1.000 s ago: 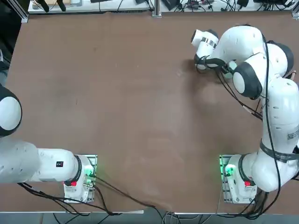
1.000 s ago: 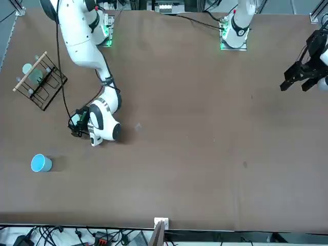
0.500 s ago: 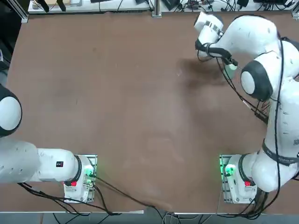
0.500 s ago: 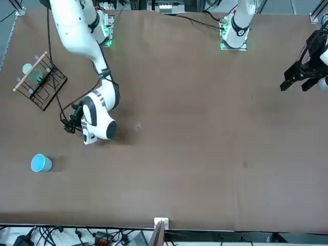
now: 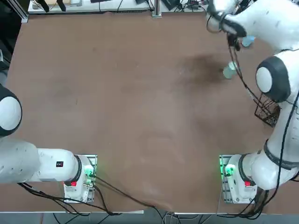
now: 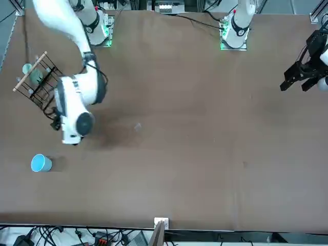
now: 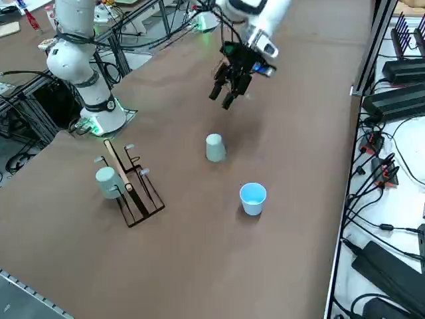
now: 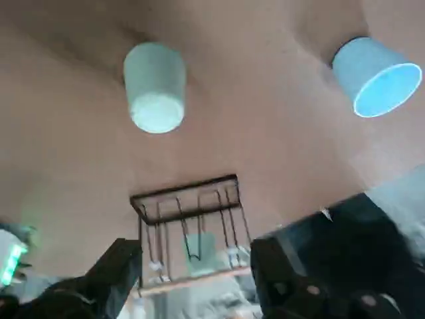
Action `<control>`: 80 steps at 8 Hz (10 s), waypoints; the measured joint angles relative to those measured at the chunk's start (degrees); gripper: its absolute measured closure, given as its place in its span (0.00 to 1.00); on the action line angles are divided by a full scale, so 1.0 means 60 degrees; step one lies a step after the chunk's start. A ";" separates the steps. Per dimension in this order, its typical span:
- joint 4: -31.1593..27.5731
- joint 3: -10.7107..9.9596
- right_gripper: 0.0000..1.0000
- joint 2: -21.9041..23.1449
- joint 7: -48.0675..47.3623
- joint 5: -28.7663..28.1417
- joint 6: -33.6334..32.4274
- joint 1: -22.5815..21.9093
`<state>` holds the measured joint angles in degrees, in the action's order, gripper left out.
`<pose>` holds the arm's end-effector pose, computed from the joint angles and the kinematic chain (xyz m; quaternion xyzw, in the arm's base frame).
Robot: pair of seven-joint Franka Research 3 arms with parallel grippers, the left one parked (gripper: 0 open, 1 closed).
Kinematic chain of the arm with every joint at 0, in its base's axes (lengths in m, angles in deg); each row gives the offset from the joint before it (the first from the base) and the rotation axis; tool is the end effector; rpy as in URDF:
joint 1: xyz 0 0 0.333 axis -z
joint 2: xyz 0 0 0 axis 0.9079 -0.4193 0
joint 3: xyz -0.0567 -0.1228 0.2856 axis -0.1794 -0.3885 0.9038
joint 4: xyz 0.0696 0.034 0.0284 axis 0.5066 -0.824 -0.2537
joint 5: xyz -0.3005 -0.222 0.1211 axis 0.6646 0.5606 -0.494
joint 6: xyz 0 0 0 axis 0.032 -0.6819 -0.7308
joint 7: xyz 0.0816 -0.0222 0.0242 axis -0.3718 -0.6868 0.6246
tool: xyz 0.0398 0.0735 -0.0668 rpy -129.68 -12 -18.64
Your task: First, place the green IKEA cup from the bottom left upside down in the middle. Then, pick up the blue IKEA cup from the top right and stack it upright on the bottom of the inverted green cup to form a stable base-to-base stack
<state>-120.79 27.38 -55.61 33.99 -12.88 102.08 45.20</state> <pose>0.6394 0.0866 0.3755 0.8625 0.3441 -0.2897 0.2319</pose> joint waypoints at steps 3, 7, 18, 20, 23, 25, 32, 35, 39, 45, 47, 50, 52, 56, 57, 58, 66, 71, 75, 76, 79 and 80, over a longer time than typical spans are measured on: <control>0.1313 -0.0040 0.00 -0.0016 0.0131 -0.2150 0.0503 0.1868; 0.1510 -0.0012 0.00 -0.0638 0.0617 -0.3988 0.3340 0.3546; 0.1555 0.0055 0.36 -0.2935 0.1170 -0.4400 0.6015 0.4201; 0.1557 0.0080 0.50 -0.2988 0.1221 -0.4400 0.6054 0.4201; 0.1639 0.0086 0.92 -0.2998 0.1468 -0.4399 0.6078 0.4211; 0.1826 0.0087 0.98 -0.2788 0.1671 -0.4403 0.5904 0.4204; -0.0614 0.0249 0.98 0.1409 -0.0644 -0.4610 0.3056 0.3086; -0.2490 0.0269 0.98 0.2827 -0.2947 -0.4603 0.3399 0.2054; -0.5603 0.0201 0.98 0.3876 -0.3431 -0.4577 0.5890 0.1914; -0.6609 0.0195 0.98 0.3915 -0.3460 -0.4217 0.6907 0.1921; -0.6644 0.0195 0.98 0.3913 -0.3466 -0.4195 0.7089 0.1921; -0.6694 0.0195 0.98 0.3825 -0.3494 -0.4193 0.7276 0.1920; -0.6696 0.0197 0.98 0.3771 -0.3617 -0.4193 0.7315 0.1916; -0.6696 0.0207 0.98 0.3747 -0.3705 -0.4193 0.7323 0.1906; -0.6696 0.0209 0.98 0.3746 -0.3716 -0.4193 0.7323 0.1905; -0.6696 0.0209 0.98 0.3743 -0.3719 -0.4192 0.7323 0.1905; -0.6713 0.0212 0.70 0.3616 -0.3731 -0.4177 0.7329 0.1901; -0.6709 0.0213 0.30 0.3589 -0.3732 -0.4167 0.7355 0.1900; -0.6583 0.0227 0.27 0.3606 -0.3732 -0.4162 0.7358 0.1893; -0.6509 0.0235 0.22 0.3609 -0.3732 -0.4161 0.7325 0.1891; -0.5787 0.0237 0.00 0.3640 -0.3732 -0.4154 0.6368 0.1869; -0.5335 0.0238 0.00 0.3667 -0.3732 -0.4154 0.5791 0.1819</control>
<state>-152.80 28.81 -33.61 11.60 -37.80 136.83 56.11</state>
